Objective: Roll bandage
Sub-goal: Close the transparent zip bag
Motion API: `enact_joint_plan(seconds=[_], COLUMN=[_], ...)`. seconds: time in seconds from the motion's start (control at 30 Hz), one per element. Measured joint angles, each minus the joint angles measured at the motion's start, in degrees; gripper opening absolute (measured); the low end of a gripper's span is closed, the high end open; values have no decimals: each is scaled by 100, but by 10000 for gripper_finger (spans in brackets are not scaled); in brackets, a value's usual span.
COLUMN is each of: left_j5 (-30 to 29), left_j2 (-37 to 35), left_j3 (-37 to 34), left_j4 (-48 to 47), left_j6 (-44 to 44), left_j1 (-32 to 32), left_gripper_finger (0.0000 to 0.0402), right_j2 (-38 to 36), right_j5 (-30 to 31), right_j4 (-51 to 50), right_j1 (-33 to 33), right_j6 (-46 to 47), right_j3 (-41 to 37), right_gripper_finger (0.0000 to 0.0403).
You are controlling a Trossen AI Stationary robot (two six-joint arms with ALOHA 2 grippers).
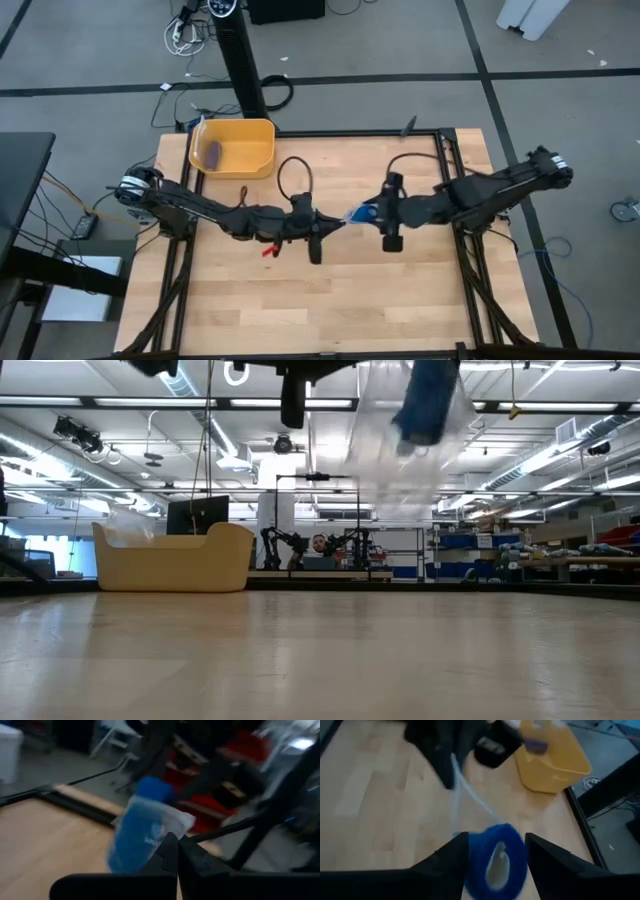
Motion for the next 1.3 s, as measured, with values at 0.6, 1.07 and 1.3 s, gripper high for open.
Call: enact_joint_plan(seconds=[0.6,1.07,1.3], left_j5=[1624,1664,1668], left_j2=[4,-275,-278], left_j3=[-1258,-1262,-1262], left_j4=[3970,4046,4025], left_j6=[869,1212,1273], left_j1=[0,7,5], left_gripper_finger=[0,0,0], right_j2=[-1866,-1407,-705], right_j5=[-1010,-847,-394], right_j4=[2270,8072,9179], right_j1=[423,905,823], right_j6=[-317,-480,-908], right_j3=[-1678,-4323,-4323], right_gripper_finger=[169,173,171])
